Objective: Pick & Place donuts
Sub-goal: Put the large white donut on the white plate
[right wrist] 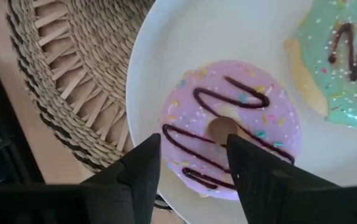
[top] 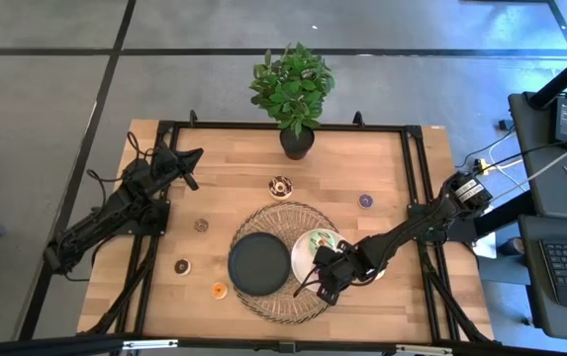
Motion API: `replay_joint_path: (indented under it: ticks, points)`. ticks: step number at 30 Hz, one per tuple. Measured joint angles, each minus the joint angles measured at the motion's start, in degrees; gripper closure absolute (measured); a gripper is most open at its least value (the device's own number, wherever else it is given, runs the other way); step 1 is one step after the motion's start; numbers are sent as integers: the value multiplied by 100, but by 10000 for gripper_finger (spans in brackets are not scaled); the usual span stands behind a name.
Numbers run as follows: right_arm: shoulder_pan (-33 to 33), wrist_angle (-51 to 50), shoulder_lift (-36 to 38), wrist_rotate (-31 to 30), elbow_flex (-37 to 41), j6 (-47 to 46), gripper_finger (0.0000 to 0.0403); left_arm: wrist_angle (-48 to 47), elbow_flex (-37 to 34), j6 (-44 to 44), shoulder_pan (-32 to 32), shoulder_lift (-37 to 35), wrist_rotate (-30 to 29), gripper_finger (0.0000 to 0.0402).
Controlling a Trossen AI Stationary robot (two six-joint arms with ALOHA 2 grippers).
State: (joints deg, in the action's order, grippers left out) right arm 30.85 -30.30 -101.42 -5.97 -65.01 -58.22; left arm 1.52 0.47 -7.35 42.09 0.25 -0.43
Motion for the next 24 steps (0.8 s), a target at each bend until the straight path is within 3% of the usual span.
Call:
replay_joint_path:
  ticks: [12,21,24]
  points:
    - [2,-1239,897,-7,-4,-386,223,0,0,1,0,0,0,382]
    - [122,-3364,1450,50,-8,-1605,223,0,0,0,0,0,0,382]
    - [207,-3642,1438,52,53,-1873,223,0,0,0,1,0,-2,382]
